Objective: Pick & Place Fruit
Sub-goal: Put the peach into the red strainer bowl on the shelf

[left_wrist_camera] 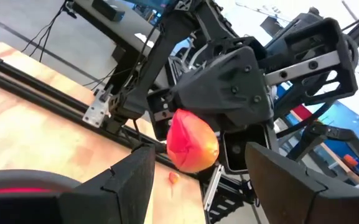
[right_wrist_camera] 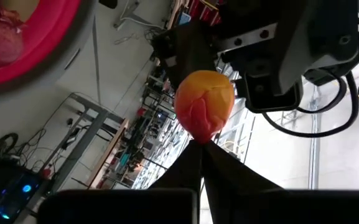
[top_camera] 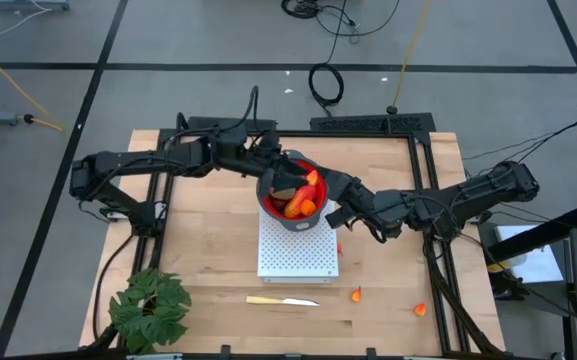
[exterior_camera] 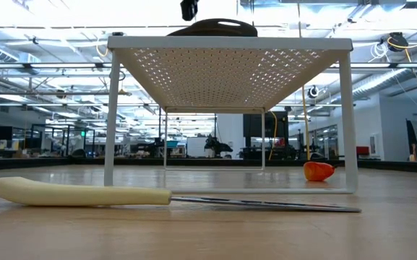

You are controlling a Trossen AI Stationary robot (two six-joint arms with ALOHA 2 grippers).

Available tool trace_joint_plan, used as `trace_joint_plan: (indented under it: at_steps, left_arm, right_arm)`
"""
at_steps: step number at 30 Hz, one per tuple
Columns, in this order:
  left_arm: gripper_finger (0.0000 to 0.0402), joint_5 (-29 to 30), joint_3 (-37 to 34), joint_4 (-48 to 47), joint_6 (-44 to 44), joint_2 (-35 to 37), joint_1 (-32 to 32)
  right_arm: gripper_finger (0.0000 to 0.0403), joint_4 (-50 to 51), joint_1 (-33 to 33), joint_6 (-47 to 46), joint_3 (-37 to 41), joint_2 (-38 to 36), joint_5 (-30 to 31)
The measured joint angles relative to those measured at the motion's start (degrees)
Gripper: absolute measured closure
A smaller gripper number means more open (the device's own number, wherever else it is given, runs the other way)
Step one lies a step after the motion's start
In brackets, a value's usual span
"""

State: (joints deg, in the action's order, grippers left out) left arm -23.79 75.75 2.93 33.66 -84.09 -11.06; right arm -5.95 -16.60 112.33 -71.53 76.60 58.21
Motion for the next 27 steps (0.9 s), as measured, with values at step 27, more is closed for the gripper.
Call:
trace_joint_plan:
  at_steps: [27]
  left_arm:
    - [0.0151, -1.09, 0.02, -2.21, -0.34, 0.07, 0.06]
  right_arm:
    - [0.0403, -6.21, 4.2, 2.54, -0.04, 2.99, -6.0]
